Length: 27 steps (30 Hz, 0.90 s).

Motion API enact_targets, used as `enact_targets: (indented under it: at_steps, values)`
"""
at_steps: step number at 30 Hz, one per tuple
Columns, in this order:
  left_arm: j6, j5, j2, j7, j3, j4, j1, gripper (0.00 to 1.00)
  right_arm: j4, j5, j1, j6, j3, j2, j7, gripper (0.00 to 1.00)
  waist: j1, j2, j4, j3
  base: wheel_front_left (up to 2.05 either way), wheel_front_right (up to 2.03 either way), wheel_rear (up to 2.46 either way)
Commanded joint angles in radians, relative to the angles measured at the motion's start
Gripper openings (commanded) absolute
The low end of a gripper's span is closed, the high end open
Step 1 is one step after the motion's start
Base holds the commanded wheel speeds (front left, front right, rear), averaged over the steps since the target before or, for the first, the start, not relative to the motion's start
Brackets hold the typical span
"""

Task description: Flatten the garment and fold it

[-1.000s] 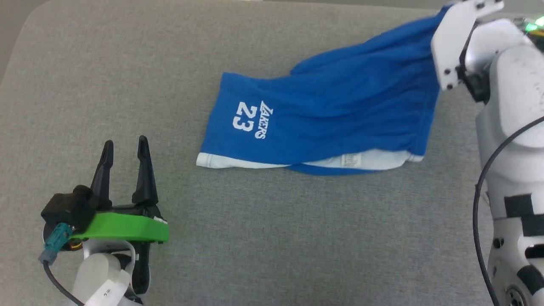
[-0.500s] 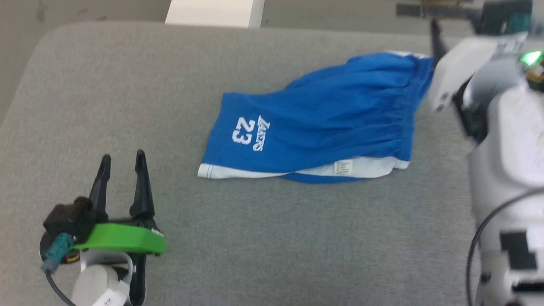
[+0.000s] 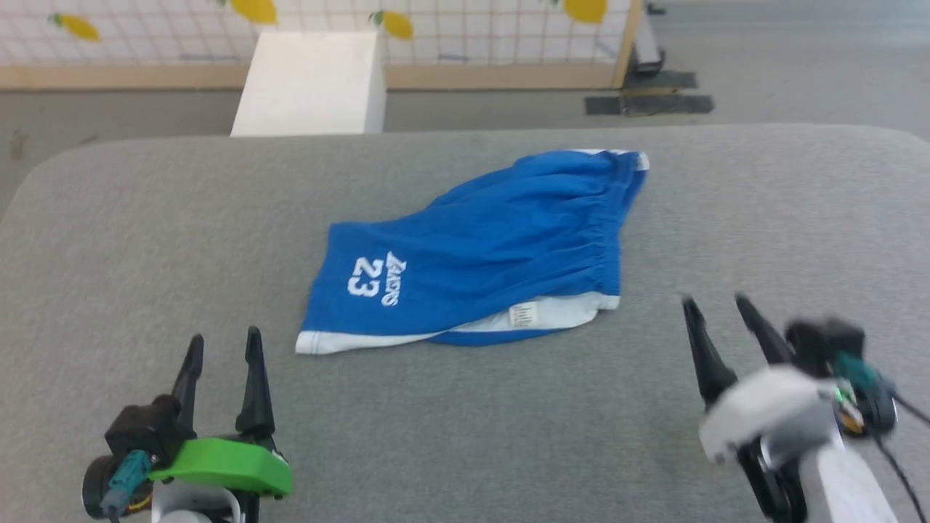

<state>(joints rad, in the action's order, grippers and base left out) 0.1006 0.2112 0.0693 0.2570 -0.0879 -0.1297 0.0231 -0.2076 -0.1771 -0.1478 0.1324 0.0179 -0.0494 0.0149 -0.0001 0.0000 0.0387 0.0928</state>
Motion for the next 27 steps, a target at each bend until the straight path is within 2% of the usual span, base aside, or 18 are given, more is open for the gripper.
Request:
enact_targets:
  at_steps: [1, 5, 8, 9, 15, 16, 21, 27]
  values:
    - [-0.01, -0.001, -0.002, -0.005, 0.0, -0.013, -0.016, 1.0, 0.014, -0.022, 0.035, -0.002, 0.01, -0.001, -0.01, 1.0, 0.0001, 0.0, -0.034, -0.03, 0.0, 0.0, 0.0]
    - [-0.017, 0.018, -0.004, -0.07, 0.011, -0.049, -0.001, 1.0, 0.036, -0.076, 0.113, -0.002, 0.042, -0.001, -0.029, 1.0, 0.0001, 0.0, -0.045, -0.027, 0.0, 0.0, 0.0]
    - [-0.025, 0.047, -0.001, -0.18, 0.01, -0.076, 0.067, 1.0, 0.052, -0.089, 0.133, -0.002, 0.05, -0.001, -0.034, 1.0, 0.0001, 0.0, -0.049, -0.009, 0.0, 0.0, 0.0]
    - [-0.029, 0.055, 0.003, -0.23, 0.01, -0.09, 0.093, 1.0, 0.056, -0.09, 0.135, -0.002, 0.051, -0.001, -0.033, 1.0, 0.0001, 0.0, -0.05, -0.004, 0.0, 0.0, 0.0]
    - [-0.091, 0.087, 0.046, -0.7, 0.026, -0.182, 0.259, 1.0, 0.084, -0.076, 0.116, -0.002, 0.049, -0.001, -0.017, 1.0, 0.0001, 0.0, -0.061, 0.037, 0.0, 0.0, 0.0]
    - [-0.098, 0.092, 0.049, -0.743, 0.027, -0.186, 0.278, 1.0, 0.087, -0.075, 0.113, -0.002, 0.049, -0.001, -0.017, 1.0, 0.0001, 0.0, -0.062, 0.043, 0.0, 0.0, 0.0]
    - [-0.124, 0.086, 0.078, -0.887, 0.038, -0.216, 0.334, 1.0, 0.1, -0.075, 0.097, -0.002, 0.035, -0.001, -0.017, 1.0, 0.0001, 0.0, -0.077, 0.076, 0.0, 0.0, 0.0]
    - [-0.12, 0.093, 0.083, -0.927, 0.051, -0.239, 0.318, 1.0, 0.097, -0.075, 0.096, -0.002, 0.033, -0.001, -0.025, 1.0, 0.0001, 0.0, -0.085, 0.094, 0.0, 0.0, 0.0]
